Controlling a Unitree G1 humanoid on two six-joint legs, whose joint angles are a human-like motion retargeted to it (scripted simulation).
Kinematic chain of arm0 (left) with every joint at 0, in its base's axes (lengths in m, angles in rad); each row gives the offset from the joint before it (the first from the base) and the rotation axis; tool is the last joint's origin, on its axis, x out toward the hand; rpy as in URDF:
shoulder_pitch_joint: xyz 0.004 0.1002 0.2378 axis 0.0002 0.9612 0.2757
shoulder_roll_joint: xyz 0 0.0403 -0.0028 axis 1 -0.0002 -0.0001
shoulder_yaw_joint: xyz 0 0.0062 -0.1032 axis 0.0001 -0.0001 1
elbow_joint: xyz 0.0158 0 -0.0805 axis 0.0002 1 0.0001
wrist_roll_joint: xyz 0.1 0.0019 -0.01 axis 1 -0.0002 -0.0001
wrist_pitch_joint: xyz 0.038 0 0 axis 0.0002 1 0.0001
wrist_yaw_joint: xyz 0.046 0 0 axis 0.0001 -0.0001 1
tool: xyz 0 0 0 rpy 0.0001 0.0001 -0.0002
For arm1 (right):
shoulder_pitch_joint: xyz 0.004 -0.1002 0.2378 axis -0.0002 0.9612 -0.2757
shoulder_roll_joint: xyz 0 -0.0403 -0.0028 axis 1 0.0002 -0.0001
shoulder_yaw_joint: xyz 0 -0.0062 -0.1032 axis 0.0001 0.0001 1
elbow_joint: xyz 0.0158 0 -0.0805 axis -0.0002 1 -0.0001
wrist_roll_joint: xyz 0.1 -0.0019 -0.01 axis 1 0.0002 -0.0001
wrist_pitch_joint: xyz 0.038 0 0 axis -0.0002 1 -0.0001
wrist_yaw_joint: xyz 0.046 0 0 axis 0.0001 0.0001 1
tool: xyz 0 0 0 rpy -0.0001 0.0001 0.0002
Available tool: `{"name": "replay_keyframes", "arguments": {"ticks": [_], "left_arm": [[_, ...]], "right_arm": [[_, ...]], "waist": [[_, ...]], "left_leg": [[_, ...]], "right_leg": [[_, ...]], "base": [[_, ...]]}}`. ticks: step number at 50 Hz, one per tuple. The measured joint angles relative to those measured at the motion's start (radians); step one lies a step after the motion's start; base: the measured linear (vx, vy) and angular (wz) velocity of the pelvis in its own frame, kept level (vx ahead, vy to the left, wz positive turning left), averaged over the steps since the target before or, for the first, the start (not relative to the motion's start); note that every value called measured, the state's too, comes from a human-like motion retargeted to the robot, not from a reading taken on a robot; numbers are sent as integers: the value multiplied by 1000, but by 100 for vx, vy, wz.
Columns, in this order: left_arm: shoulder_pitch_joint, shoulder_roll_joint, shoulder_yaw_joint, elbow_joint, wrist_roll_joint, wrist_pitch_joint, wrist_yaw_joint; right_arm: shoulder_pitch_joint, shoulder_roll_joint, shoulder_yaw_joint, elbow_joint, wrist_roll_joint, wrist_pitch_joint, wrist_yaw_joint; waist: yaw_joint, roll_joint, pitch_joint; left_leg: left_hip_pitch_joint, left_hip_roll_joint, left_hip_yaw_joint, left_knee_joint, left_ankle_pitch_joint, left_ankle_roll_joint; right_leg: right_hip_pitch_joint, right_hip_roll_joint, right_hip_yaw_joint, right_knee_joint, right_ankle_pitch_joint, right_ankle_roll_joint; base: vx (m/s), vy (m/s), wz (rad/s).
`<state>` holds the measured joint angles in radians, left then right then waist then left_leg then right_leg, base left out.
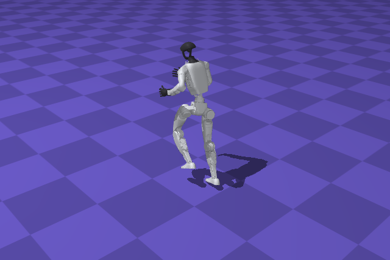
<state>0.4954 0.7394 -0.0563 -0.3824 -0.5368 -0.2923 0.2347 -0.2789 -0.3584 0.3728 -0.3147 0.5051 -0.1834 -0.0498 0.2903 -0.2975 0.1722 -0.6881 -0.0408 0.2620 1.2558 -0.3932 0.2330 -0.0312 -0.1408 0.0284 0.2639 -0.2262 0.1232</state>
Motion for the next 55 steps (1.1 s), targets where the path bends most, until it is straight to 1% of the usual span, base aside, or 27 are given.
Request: {"name": "replay_keyframes", "arguments": {"ticks": [2,4,7,9,10,12,15,17,18,20,23,25,27,28,30,32,34,35,39,40,42,45,48,49,50,52,55], "left_arm": [[171,-14,115,-27,-8,-21,-69],[300,-118,224,-26,-72,-29,-120],[324,-281,296,14,-120,-11,-164],[232,-318,260,67,-29,15,-178],[166,-321,223,102,31,30,-178],[-55,-317,97,214,100,61,-124],[-472,-299,-106,358,134,71,58],[-750,-283,-195,344,85,56,156],[-869,-277,-219,317,99,54,154],[-1076,-276,-241,265,187,46,142],[-1234,-324,-231,184,338,13,156],[-1265,-360,-220,106,330,-20,158],[-1272,-377,-190,20,294,-50,129],[-1269,-376,-168,-19,283,-64,120],[-1216,-359,-105,-92,277,-82,125],[-1082,-337,-60,-136,284,-69,128],[-908,-315,-34,-133,231,-35,77],[-820,-299,-28,-117,190,-13,42],[-487,-257,-53,119,123,72,21],[-402,-256,-65,187,90,89,35],[-242,-241,-69,242,2,83,33],[1,-109,-39,148,-43,35,14],[178,-11,23,65,-23,9,-31],[230,-14,60,51,-33,6,-53],[282,-25,104,39,-49,6,-77],[354,-76,184,25,-103,10,-125],[316,-188,209,26,-167,18,-140]], "right_arm": [[-25,18,26,-127,69,-4,105],[-57,47,80,-158,132,17,173],[-25,53,117,-95,108,25,238],[74,23,91,-19,-32,14,212],[134,14,75,28,-102,6,183],[230,36,44,176,-140,0,81],[314,81,20,452,14,17,-145],[402,45,20,541,33,21,-276],[469,-4,14,539,2,8,-297],[612,-135,-28,493,-82,-32,-275],[840,-308,-136,414,-93,-60,-166],[972,-368,-190,390,-73,-59,-103],[1063,-389,-259,383,-106,-46,-18],[1085,-388,-293,388,-140,-36,20],[1075,-365,-360,412,-226,2,87],[1002,-299,-380,455,-269,48,105],[908,-229,-369,497,-256,82,79],[854,-196,-357,518,-242,93,56],[463,-147,-181,653,-222,104,-90],[349,-143,-128,678,-233,110,-110],[145,-121,-58,646,-256,109,-103],[35,-79,-64,392,-174,47,-96],[26,-52,-64,109,-103,-3,-51],[16,-48,-52,30,-91,-10,-26],[5,-45,-38,-46,-80,-15,3],[-22,-63,-19,-159,-7,-33,59],[-21,-79,1,-248,19,-39,150]], "waist": [[104,-27,-1],[163,22,6],[165,196,32],[114,308,56],[80,352,69],[16,329,89],[-77,189,68],[-163,149,24],[-214,161,10],[-326,214,-25],[-474,355,-100],[-549,423,-141],[-626,427,-150],[-666,402,-146],[-732,327,-103],[-729,250,-67],[-676,217,-58],[-638,216,-57],[-443,289,-20],[-385,298,-9],[-257,267,-29],[-78,159,-114],[53,49,-173],[85,42,-176],[115,47,-171],[126,100,-198],[59,241,-156]], "left_leg": [[74,-26,50,-385,62,-36],[234,18,146,-768,123,-125],[454,122,255,-1086,230,-311],[543,188,264,-1083,239,-375],[580,214,258,-1052,204,-376],[588,182,219,-917,-2,-255],[467,71,129,-672,-253,-61],[399,32,68,-583,-309,-19],[415,27,33,-598,-304,-39],[477,34,-50,-684,-243,-101],[594,130,-160,-885,16,-237],[681,192,-205,-1013,241,-314],[776,199,-221,-1093,384,-344],[824,179,-217,-1100,399,-336],[943,140,-205,-1062,350,-283],[980,90,-230,-861,242,-207],[892,51,-251,-513,120,-153],[822,50,-247,-317,58,-135],[511,171,-178,336,-155,-35],[444,178,-165,437,-186,-16],[287,115,-136,487,-208,26],[121,8,-91,284,-156,28],[172,-69,-21,-248,-65,12],[247,-72,5,-473,-24,-17],[341,-68,32,-708,20,-55],[460,-9,107,-1047,124,-162],[553,104,228,-1224,272,-343]], "right_leg": [[106,-20,51,-120,211,47],[238,16,71,-192,323,51],[434,112,-26,-134,285,-25],[471,149,-152,102,187,-93],[458,153,-218,274,131,-124],[302,60,-278,741,-7,-151],[-57,-46,-195,1312,-173,-120],[-310,-71,-165,1493,-160,-67],[-384,-86,-180,1510,-177,-87],[-484,-124,-242,1445,-211,-141],[-527,-59,-343,1074,-161,-172],[-499,27,-350,714,-14,-143],[-393,59,-307,297,160,-82],[-330,42,-267,114,216,-47],[-197,-14,-198,-131,255,25],[-120,-77,-210,-175,274,66],[-91,-109,-267,-126,242,48],[-88,-108,-289,-79,177,23],[-156,1,-216,238,-272,-94],[-178,22,-188,322,-342,-118],[-212,39,-125,388,-368,-111],[-119,19,-76,234,-267,-58],[52,-31,-52,9,50,15],[123,-22,-34,-52,158,26],[201,-4,-13,-111,261,33],[289,74,-27,-103,318,42],[470,186,-147,-80,303,-79]], "base": [[142,1,-156],[144,8,-203],[140,23,-132],[130,33,43],[120,32,130],[109,26,146],[100,11,148],[107,2,187],[110,3,206],[113,0,206],[121,-19,153],[131,-33,122],[134,-39,169],[134,-46,189],[131,-55,152],[122,-60,32],[110,-57,-46],[101,-52,-67],[94,-43,-107],[94,-30,-171],[99,-25,-173],[119,-12,-91],[133,4,-20],[138,7,-38],[139,7,-52],[137,7,-10],[127,7,106]]}}
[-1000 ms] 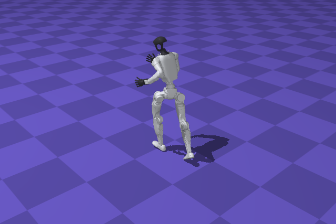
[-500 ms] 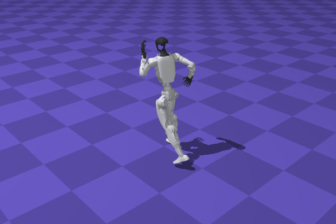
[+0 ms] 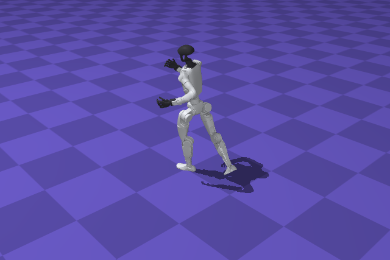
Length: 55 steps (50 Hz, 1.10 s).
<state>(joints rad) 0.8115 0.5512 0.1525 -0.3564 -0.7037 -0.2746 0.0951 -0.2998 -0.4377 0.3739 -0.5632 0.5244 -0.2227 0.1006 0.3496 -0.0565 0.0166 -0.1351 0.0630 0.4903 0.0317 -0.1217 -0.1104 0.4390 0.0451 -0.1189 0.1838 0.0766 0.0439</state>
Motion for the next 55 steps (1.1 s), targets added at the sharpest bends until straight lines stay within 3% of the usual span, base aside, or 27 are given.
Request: {"name": "replay_keyframes", "arguments": {"ticks": [2,4,6,8,10,12,15,17,20,22,25,28,30,33,35,37,38,40,43,46,48,50,52,55], "left_arm": [[-105,-30,-50,37,74,18,23],[-277,-50,-140,110,149,10,90],[-506,-81,-250,221,222,-2,173],[-749,-114,-355,315,226,3,254],[-991,-127,-437,347,203,11,289],[-1222,-143,-481,305,232,21,315],[-1466,-189,-470,193,312,-2,251],[-1538,-219,-437,108,388,-40,277],[-1600,-283,-435,-27,281,-120,332],[-1622,-329,-491,-89,191,-162,326],[-1607,-359,-573,-111,239,-158,267],[-1525,-339,-640,-45,361,-93,238],[-1428,-290,-660,7,382,-43,214],[-1202,-222,-620,118,553,39,152],[-1009,-171,-528,200,777,63,108],[-730,-72,-353,142,847,45,189],[-610,-19,-280,94,855,18,248],[-418,25,-216,-45,420,-108,376],[-198,197,-11,-150,507,-106,344],[-80,221,155,-235,445,-114,272],[-65,192,209,-281,391,-102,255],[-133,122,174,-300,358,-86,258],[-222,50,120,-296,364,-76,307],[-385,-65,7,-236,419,-56,388]], "right_arm": [[81,-27,-15,7,-28,6,21],[169,-53,-25,86,-115,10,-11],[227,-63,-6,254,-271,13,-85],[288,-48,30,471,-361,46,-154],[397,-32,38,656,-339,77,-195],[572,-66,-20,672,-84,81,-248],[845,-146,-125,613,-1,39,-212],[1005,-194,-197,578,3,46,-125],[1146,-265,-247,541,0,78,-26],[1197,-317,-274,501,-19,106,62],[1220,-367,-320,450,-57,136,219],[1166,-408,-326,471,-82,145,219],[1121,-450,-327,497,-123,140,170],[933,-436,-276,589,-182,126,7],[660,-367,-168,690,-222,121,-146],[430,-252,-97,694,-311,91,-310],[325,-187,-57,658,-321,69,-361],[152,-57,19,550,-290,49,-380],[-15,2,58,340,-264,33,-208],[-82,3,50,146,-221,4,-86],[-27,-11,20,30,-157,-12,-61],[56,2,3,-19,-114,-11,-36],[177,-7,-31,0,-80,-10,-45],[356,-21,-101,109,-67,9,-74]], "waist": [[-44,80,33],[-76,102,74],[-101,46,112],[-142,-27,143],[-199,-63,149],[-272,-69,128],[-388,-40,54],[-470,-12,2],[-603,-29,-45],[-676,-63,-38],[-735,-96,1],[-761,-78,16],[-747,-25,29],[-680,34,113],[-645,49,187],[-577,48,245],[-523,46,249],[-393,28,215],[-258,-28,108],[-240,-118,29],[-246,-162,11],[-275,-200,24],[-302,-184,68],[-355,-132,116]], "left_leg": [[34,68,24,14,38,-35],[50,87,-12,109,-92,36],[2,47,-74,307,-327,175],[-80,-3,-137,534,-491,287],[-157,-19,-197,733,-568,303],[-152,-58,-285,730,-567,289],[-40,-65,-435,517,-457,210],[38,-36,-525,382,-310,145],[138,-53,-653,237,-81,87],[198,-71,-716,197,1,68],[171,-66,-675,387,-41,91],[-19,-49,-551,833,-232,238],[-146,-11,-531,1149,-340,212],[-242,8,-494,1484,-508,241],[-306,16,-417,1631,-603,331],[-291,63,-302,1686,-626,299],[-304,77,-259,1694,-626,298],[-331,89,-193,1662,-609,296],[-374,68,-172,1503,-550,312],[-353,16,-190,1263,-447,311],[-284,16,-190,1098,-363,273],[-193,2,-184,879,-300,254],[-93,36,-154,694,-254,187],[2,105,-59,490,-256,130]], "right_leg": [[12,24,-111,211,-78,-45],[-82,-36,-184,566,-218,-78],[-273,-139,-142,950,-375,-89],[-476,-185,-30,1219,-486,-70],[-646,-206,22,1345,-522,-21],[-763,-267,-1,1315,-527,-11],[-824,-310,-91,1003,-508,-37],[-788,-281,-138,639,-366,-11],[-683,-262,-104,78,-133,91],[-631,-283,-15,-88,-76,175],[-573,-314,72,-149,22,218],[-548,-369,52,-113,44,206],[-546,-340,48,-21,-139,143],[-599,-279,34,261,-484,96],[-688,-272,10,476,-583,84],[-698,-271,8,602,-634,44],[-700,-266,8,602,-631,37],[-677,-270,-4,525,-592,38],[-577,-297,-104,257,-385,42],[-442,-319,-240,11,-96,41],[-348,-300,-247,-86,26,56],[-300,-267,-147,-103,48,62],[-272,-200,-48,-5,-32,61],[-365,-148,-72,379,-196,60]], "base": [[114,4,157],[99,-2,144],[84,-11,115],[77,-17,150],[80,-16,222],[82,-12,269],[80,-22,232],[82,-35,202],[81,-44,244],[73,-51,278],[57,-57,250],[39,-53,207],[33,-50,120],[20,-45,38],[7,-33,5],[17,-19,-24],[14,-11,-20],[15,-4,17],[19,12,156],[26,26,292],[35,31,334],[32,30,355],[32,32,369],[29,34,373]]}}
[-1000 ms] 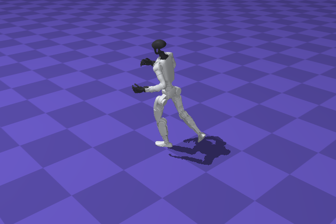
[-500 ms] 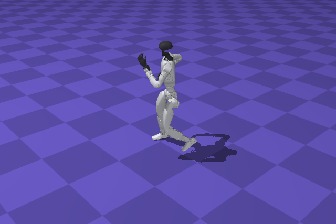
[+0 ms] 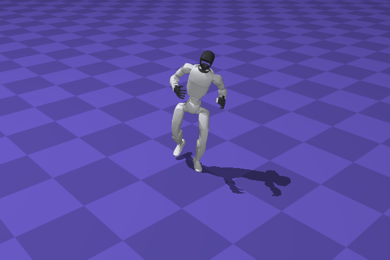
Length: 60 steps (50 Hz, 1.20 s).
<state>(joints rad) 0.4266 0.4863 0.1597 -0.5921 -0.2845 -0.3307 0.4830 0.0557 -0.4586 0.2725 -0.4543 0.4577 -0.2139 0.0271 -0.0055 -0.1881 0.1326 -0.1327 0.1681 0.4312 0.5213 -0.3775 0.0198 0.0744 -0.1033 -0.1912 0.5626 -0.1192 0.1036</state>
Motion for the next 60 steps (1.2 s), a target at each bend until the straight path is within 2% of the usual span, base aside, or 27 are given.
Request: {"name": "replay_keyframes", "arguments": {"ticks": [4,5,7,8,9,10,13,16,17,19,22,25,27,30,32,34,37,40,42,45,48,49,50,51,55,57,60], "left_arm": [[-335,-238,-266,183,-318,-36,131],[-430,-292,-332,245,-407,-50,165],[-601,-360,-417,281,-568,-135,159],[-693,-422,-445,212,-864,-255,131],[-784,-362,-414,218,-663,-175,79],[-875,-241,-354,261,-214,7,16],[-1015,-192,-243,145,-111,-7,31],[-1062,-147,-156,127,72,3,84],[-1059,-148,-146,112,65,-1,77],[-1029,-148,-141,78,11,-21,60],[-924,-105,-143,47,0,-30,36],[-744,-48,-184,70,40,6,-71],[-582,-4,-201,114,-29,45,-125],[-330,49,-238,287,55,121,-132],[-134,132,-210,348,133,128,-140],[75,268,-143,296,163,94,-133],[340,418,-16,172,114,63,-105],[426,339,36,157,15,35,-155],[379,232,26,181,-33,13,-218],[273,99,42,191,-87,13,-241],[112,18,36,182,-78,35,-202],[41,0,23,185,-65,46,-183],[-35,-17,7,192,-51,58,-162],[-124,-36,-28,216,-22,73,-140],[-607,-85,-253,403,188,101,29],[-825,-102,-322,428,323,106,105],[-1041,-180,-328,347,416,83,127]], "right_arm": [[162,48,-46,275,-29,47,-146],[193,76,-39,374,-9,58,-206],[255,107,-10,538,97,43,-291],[261,111,14,582,165,32,-326],[299,74,11,575,179,22,-280],[353,16,-6,543,165,14,-193],[501,-82,-81,421,157,0,-91],[619,-93,-153,380,155,-14,-58],[640,-87,-169,383,139,-14,-63],[648,-79,-199,402,71,-8,-94],[596,-80,-213,442,-89,33,-140],[525,-94,-194,470,-113,76,-99],[435,-136,-164,475,-34,98,-79],[170,-178,-76,471,9,109,-135],[-55,-174,-59,422,-35,82,-190],[-224,-114,-96,325,-21,43,-242],[-293,17,-173,95,83,-18,-261],[-279,53,-165,-136,129,-40,-143],[-281,45,-113,-217,97,-37,-35],[-249,24,-24,-231,68,-24,44],[-150,-3,3,-149,31,7,74],[-117,-16,-1,-115,-2,20,79],[-83,-30,-7,-80,-40,35,82],[-42,-44,-27,-45,-90,43,85],[82,-69,-144,202,-536,32,-7],[217,-68,-234,288,-684,24,-53],[476,-97,-317,273,-449,-14,-135]], "waist": [[-71,21,31],[-88,24,45],[-126,80,86],[-137,97,118],[-162,128,129],[-194,166,130],[-279,265,52],[-319,347,-39],[-325,360,-62],[-345,349,-87],[-357,241,-46],[-298,150,-33],[-240,194,-39],[-118,216,10],[-23,186,27],[73,133,-8],[201,52,-118],[263,-7,-177],[254,-40,-201],[265,8,-166],[253,141,-93],[234,165,-79],[210,181,-68],[165,183,-65],[-46,153,-27],[-177,184,-10],[-328,261,-16]], "left_leg": [[-48,-88,-163,22,-352,114],[-65,-119,-231,47,-419,153],[-87,-113,-324,120,-479,147],[-54,-128,-364,73,-458,169],[-21,-125,-402,29,-425,166],[11,-112,-438,-13,-385,149],[114,-60,-503,-209,-106,53],[179,-19,-514,-350,252,-58],[195,-19,-499,-378,335,-82],[232,-56,-449,-391,380,-66],[301,-175,-386,-208,255,33],[178,-265,-351,299,46,126],[-24,-176,-294,762,-105,103],[-245,-100,-249,1286,-266,151],[-374,-67,-187,1468,-308,146],[-511,-15,-121,1524,-304,146],[-663,50,-57,1404,-261,179],[-645,-9,-13,1055,-199,181],[-576,-96,0,705,-97,176],[-315,-152,-34,112,58,92],[-44,-99,-112,-293,219,-24],[0,-86,-114,-331,211,-35],[32,-79,-109,-343,177,-36],[14,-80,-125,-250,46,-9],[-73,-153,-279,29,-337,198],[-98,-146,-355,98,-365,190],[21,-97,-429,-82,-240,101]], "right_leg": [[-318,-60,68,701,-248,-13],[-394,-46,121,846,-296,-15],[-498,24,169,1029,-355,-34],[-547,36,186,1079,-367,-44],[-585,43,181,1095,-377,-60],[-617,47,165,1094,-387,-78],[-688,66,102,896,-344,-102],[-669,65,-17,525,-192,-108],[-643,57,-62,379,-133,-97],[-555,38,-111,63,-36,-41],[-351,-20,-74,-324,58,53],[-237,-109,-74,-412,68,64],[-232,-80,-73,-332,-147,-33],[-235,-65,-47,-123,-441,-98],[-271,-83,0,21,-507,-92],[-260,-95,34,1,-487,-73],[-161,-102,39,-217,-282,-48],[-13,-142,52,-435,83,15],[30,-168,86,-483,197,44],[77,-107,168,-318,127,22],[9,31,170,210,-53,-48],[-48,38,147,411,-119,-77],[-113,29,119,613,-186,-106],[-181,-8,93,796,-257,-131],[-512,-89,95,1313,-456,-126],[-646,-64,85,1306,-476,-96],[-731,-63,35,1019,-421,-64]], "base": [[24,28,344],[31,18,327],[40,15,291],[50,14,233],[58,13,205],[70,12,179],[85,7,133],[95,0,97],[96,-2,101],[97,-6,140],[99,-15,139],[91,-21,74],[79,-20,28],[70,-17,-53],[75,-13,-116],[86,-10,-85],[103,-1,-6],[113,14,45],[109,15,65],[111,12,-18],[104,13,-10],[94,12,50],[89,11,95],[85,10,129],[75,-2,191],[87,-20,231],[106,-33,144]]}}
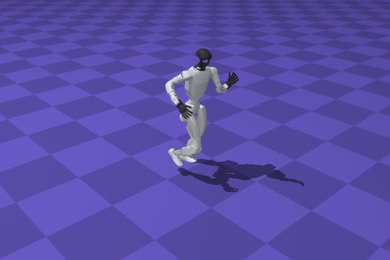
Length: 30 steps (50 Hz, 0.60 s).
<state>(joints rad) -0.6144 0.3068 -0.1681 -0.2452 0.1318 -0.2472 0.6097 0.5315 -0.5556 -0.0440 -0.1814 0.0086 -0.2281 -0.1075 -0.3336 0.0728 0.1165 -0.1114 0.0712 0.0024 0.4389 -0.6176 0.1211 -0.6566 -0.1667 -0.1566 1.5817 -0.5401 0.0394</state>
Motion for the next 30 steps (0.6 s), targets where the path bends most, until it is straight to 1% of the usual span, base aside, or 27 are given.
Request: {"name": "replay_keyframes", "arguments": {"ticks": [2,3,5,7,8,9,10,12,13,15,17,18,20,22,23,25,27,28,29,30], "left_arm": [[-64,-68,-15,-67,-2,-27,-2],[-78,-94,-34,-100,-18,-41,-9],[-80,-112,-69,-174,-80,-73,-47],[-37,-68,-67,-241,-134,-99,-84],[-3,-35,-56,-263,-136,-102,-93],[46,4,-39,-273,-135,-100,-103],[103,44,-20,-277,-132,-96,-115],[239,107,10,-230,-191,-74,-196],[311,126,15,-186,-236,-59,-231],[474,136,15,-55,-299,-26,-211],[661,130,18,106,-309,6,-124],[757,137,33,166,-307,11,-107],[954,179,72,192,-312,-9,-119],[1123,254,87,111,-372,-40,-138],[1192,297,87,64,-410,-49,-144],[1288,346,80,7,-462,-64,-155],[1352,341,85,-19,-518,-73,-179],[1377,321,92,-27,-556,-76,-193],[1391,294,92,-31,-589,-78,-204],[1400,264,89,-33,-620,-81,-214]], "right_arm": [[160,-66,18,-38,215,-19,-70],[230,-89,38,-52,314,-21,-92],[336,-106,74,-66,482,-9,-105],[359,-105,81,-58,507,19,-90],[340,-106,77,-50,476,32,-80],[309,-108,73,-37,413,39,-70],[271,-110,69,-20,334,41,-60],[167,-114,85,26,247,37,-70],[103,-116,105,50,257,35,-88],[-83,-126,187,112,313,22,-161],[-334,-143,285,151,320,11,-227],[-475,-144,330,159,307,6,-238],[-718,-100,376,139,285,-9,-225],[-843,-4,368,66,296,-25,-211],[-874,49,361,19,305,-29,-212],[-919,127,380,-76,309,-35,-211],[-969,172,431,-154,296,-31,-167],[-1000,188,461,-188,293,-29,-125],[-1027,198,485,-221,292,-31,-81],[-1051,205,508,-253,291,-35,-35]], "waist": [[-56,67,-43],[-72,96,-69],[-96,116,-105],[-114,59,-102],[-109,19,-83],[-91,-18,-62],[-67,-54,-40],[17,-65,-14],[67,-52,-1],[155,-18,34],[210,-9,75],[228,-18,84],[281,-55,64],[386,-122,10],[450,-167,-17],[565,-246,-52],[640,-289,-68],[663,-287,-69],[675,-258,-67],[680,-216,-64]], "left_leg": [[81,49,-26,-160,200,-57],[109,68,-35,-224,320,-88],[173,74,-36,-319,531,-150],[266,38,16,-324,589,-165],[314,23,50,-289,571,-145],[335,7,63,-197,530,-111],[342,-8,66,-76,477,-70],[207,-25,11,353,352,-33],[126,-25,-15,566,306,-37],[-19,-10,-46,936,235,-44],[-143,-11,-51,1194,167,-21],[-213,-24,-48,1285,135,-3],[-364,-59,-21,1369,96,38],[-479,-80,50,1281,96,82],[-511,-85,99,1184,102,102],[-518,-109,195,899,138,124],[-433,-142,270,483,224,97],[-359,-152,298,244,279,64],[-283,-147,317,30,329,12],[-205,-134,331,-171,376,-49]], "right_leg": [[21,-15,-82,-354,137,2],[54,-18,-134,-568,236,5],[172,-18,-213,-1035,442,34],[306,-55,-237,-1369,533,98],[363,-83,-252,-1455,539,132],[410,-109,-265,-1495,532,149],[454,-134,-278,-1512,518,157],[480,-126,-262,-1451,398,112],[477,-102,-242,-1395,301,82],[441,-49,-191,-1221,98,16],[402,-22,-141,-1022,-57,-32],[389,-16,-120,-952,-111,-43],[395,-5,-86,-918,-159,-39],[455,-3,-52,-1015,-99,-7],[498,-7,-31,-1086,-33,11],[592,-27,10,-1225,155,42],[692,-32,48,-1340,391,62],[751,-18,67,-1391,501,72],[814,18,85,-1424,579,77],[880,65,103,-1448,642,78]], "base": [[115,-45,59],[117,-51,45],[118,-57,64],[118,-63,73],[113,-66,21],[110,-66,-24],[103,-64,-66],[95,-58,-102],[88,-51,-126],[87,-45,-140],[91,-39,-133],[97,-37,-115],[104,-36,-100],[117,-32,-97],[125,-27,-96],[132,-19,-89],[138,-11,-90],[141,-5,-94],[141,-2,-91],[140,1,-62]]}}
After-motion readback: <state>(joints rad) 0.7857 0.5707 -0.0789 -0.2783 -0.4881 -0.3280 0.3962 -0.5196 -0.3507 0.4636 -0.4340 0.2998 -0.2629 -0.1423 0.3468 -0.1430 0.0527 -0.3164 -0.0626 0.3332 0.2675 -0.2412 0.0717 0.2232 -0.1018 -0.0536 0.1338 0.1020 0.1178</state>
